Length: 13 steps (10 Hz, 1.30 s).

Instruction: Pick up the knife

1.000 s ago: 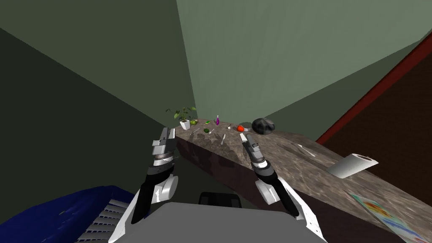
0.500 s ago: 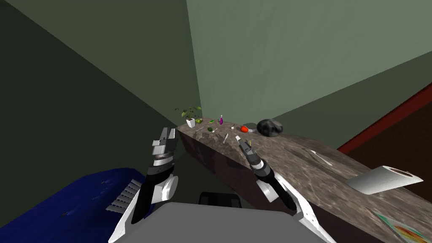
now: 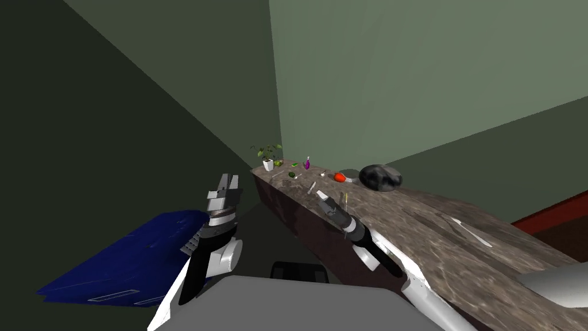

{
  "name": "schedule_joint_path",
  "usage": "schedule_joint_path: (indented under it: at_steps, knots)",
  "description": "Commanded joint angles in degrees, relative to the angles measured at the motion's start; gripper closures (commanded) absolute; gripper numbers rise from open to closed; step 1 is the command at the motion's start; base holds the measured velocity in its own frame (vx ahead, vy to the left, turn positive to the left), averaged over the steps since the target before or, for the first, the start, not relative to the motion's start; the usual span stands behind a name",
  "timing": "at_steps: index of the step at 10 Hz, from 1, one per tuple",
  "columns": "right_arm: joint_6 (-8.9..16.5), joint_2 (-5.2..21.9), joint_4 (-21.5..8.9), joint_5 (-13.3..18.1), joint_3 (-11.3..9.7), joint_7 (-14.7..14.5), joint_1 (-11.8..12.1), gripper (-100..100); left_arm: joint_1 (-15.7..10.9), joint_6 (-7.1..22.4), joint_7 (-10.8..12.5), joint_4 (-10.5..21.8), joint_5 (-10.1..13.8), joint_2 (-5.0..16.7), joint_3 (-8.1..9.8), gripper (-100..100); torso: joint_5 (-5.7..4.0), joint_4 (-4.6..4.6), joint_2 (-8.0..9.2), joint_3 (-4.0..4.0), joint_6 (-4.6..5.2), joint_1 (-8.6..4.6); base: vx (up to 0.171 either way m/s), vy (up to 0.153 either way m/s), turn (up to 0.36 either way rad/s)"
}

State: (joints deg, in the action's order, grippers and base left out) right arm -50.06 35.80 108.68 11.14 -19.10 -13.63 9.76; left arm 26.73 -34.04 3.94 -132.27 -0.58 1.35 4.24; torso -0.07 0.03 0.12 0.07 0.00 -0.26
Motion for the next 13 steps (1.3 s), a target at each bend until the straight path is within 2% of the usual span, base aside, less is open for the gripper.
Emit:
schedule_joint_path:
  at_steps: [1,2,3,4,5,6,7,8,9,10,11,12,13]
  knots:
    - [-0.6,2.4,-1.0,0.9,-0.5,-0.8,-1.0,-100,0.0,0.0,0.0,0.0,0.0,0.0,0.00,0,0.00,0.00,0.00,0.00,0.00,0.00,-0.055,-0.052,0.177]
    - [-2.1,4.4,-3.3,3.2,-1.7,-2.4,-2.5,-100,0.0,0.0,0.0,0.0,0.0,0.0,0.01,0,0.00,0.00,-0.02,-0.01,0.06,-0.01,-0.056,-0.060,0.314]
    - [-2.1,5.5,-3.3,3.2,-1.7,-2.4,-2.5,-100,0.0,0.0,0.0,0.0,0.0,0.0,0.00,0,-0.01,0.00,-0.03,-0.02,0.00,-0.04,-0.046,-0.055,0.165]
    - [-3.5,7.6,-5.7,5.6,-2.8,-4.1,-4.0,-100,0.0,0.0,0.0,0.0,0.0,0.0,0.01,0,-0.01,-0.01,-0.07,-0.04,0.06,-0.03,-0.073,-0.069,0.286]
    - [-3.5,8.6,-5.7,5.6,-2.8,-4.1,-4.0,-100,0.0,0.0,0.0,0.0,0.0,0.0,0.00,0,-0.01,0.00,-0.01,0.00,0.01,-0.07,-0.063,-0.054,0.182]
    - [-4.9,10.8,-7.8,8.0,-4.0,-5.8,-5.4,-100,0.0,0.0,0.0,0.0,0.0,0.0,0.01,0,-0.01,0.00,-0.02,-0.01,0.07,-0.04,-0.070,-0.043,0.334]
    - [-4.9,11.7,-8.2,8.0,-4.0,-5.8,-5.4,-100,0.0,0.0,0.0,0.0,0.0,0.0,0.00,0,0.00,0.00,-0.01,-0.01,0.01,-0.01,-0.057,-0.041,0.162]
    - [-6.3,14.0,-10.3,10.4,-5.1,-7.5,-6.8,-100,0.0,0.0,0.0,0.0,0.0,0.0,0.01,0,0.00,0.00,-0.05,-0.02,0.08,0.00,-0.067,-0.041,0.254]
    - [-6.3,14.7,-10.7,10.6,-5.1,-7.5,-6.8,-100,0.0,0.0,0.0,0.0,0.0,0.0,0.00,0,0.00,-0.01,-0.04,-0.02,0.03,0.00,-0.058,-0.042,0.203]
    - [-7.6,16.8,-13.3,13.0,-6.2,-9.1,-8.1,-100,0.0,0.0,0.0,0.0,0.0,0.0,0.01,0,-0.01,-0.01,-0.07,-0.03,0.07,0.00,-0.066,-0.058,0.336]
    - [-7.6,17.6,-13.3,13.3,-6.2,-9.1,-8.1,-100,0.0,0.0,0.0,0.0,0.0,0.0,0.01,0,-0.01,-0.01,-0.05,-0.02,0.03,-0.07,-0.061,-0.049,0.166]
    - [-8.9,20.1,-15.8,15.5,-7.2,-10.7,-9.3,-100,0.0,0.0,0.0,0.0,0.0,0.0,0.01,0,-0.02,-0.01,-0.06,-0.03,0.09,-0.04,-0.073,-0.044,0.343]
    - [-8.9,20.5,-15.9,16.1,-7.2,-10.7,-9.3,-100,0.0,0.0,0.0,0.0,0.0,0.0,0.01,0,-0.01,0.00,-0.04,-0.02,0.03,-0.04,-0.057,-0.038,0.157]
